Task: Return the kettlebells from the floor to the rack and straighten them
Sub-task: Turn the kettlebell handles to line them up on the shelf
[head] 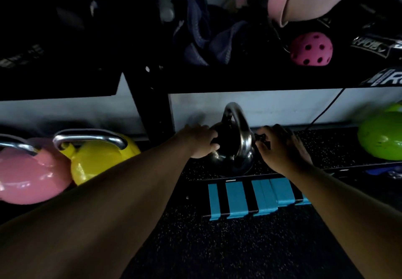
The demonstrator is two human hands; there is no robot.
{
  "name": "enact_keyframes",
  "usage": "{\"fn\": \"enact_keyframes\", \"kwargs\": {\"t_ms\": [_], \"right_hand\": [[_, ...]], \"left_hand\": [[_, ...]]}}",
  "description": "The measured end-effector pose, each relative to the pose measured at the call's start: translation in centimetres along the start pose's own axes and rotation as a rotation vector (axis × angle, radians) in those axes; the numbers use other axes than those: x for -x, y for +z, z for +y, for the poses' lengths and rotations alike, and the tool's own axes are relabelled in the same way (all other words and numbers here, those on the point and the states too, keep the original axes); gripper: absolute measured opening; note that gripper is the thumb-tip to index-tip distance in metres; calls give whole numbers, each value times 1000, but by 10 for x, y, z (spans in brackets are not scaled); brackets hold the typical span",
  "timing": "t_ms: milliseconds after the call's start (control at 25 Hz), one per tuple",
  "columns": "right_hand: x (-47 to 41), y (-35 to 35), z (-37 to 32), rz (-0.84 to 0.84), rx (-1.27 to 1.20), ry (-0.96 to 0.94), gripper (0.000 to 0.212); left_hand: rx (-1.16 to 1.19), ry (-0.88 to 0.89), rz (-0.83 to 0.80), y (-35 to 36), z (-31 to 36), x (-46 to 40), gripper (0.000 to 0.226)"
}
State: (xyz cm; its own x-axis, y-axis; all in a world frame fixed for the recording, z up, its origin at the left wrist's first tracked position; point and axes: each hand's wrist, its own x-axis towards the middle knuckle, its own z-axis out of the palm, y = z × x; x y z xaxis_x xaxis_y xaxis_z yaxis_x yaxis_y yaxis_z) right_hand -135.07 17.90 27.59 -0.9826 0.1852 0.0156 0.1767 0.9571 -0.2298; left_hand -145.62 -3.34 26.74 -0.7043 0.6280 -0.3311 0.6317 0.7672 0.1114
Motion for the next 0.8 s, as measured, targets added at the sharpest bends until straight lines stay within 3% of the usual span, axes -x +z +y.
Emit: {"fn": "enact_keyframes", "kwargs": {"t_ms": [200, 480, 800], "right_hand": [[15, -1, -52, 32, 144, -110, 31], [30, 20, -149, -17, 14, -234, 31], [6, 70, -307, -43, -81, -276, 29]], "left_hand": [[-19, 58, 76, -1, -26, 39, 47], [-104, 16, 240, 10, -99, 129, 38], [-72, -80, 337, 28, -240, 195, 57]]}}
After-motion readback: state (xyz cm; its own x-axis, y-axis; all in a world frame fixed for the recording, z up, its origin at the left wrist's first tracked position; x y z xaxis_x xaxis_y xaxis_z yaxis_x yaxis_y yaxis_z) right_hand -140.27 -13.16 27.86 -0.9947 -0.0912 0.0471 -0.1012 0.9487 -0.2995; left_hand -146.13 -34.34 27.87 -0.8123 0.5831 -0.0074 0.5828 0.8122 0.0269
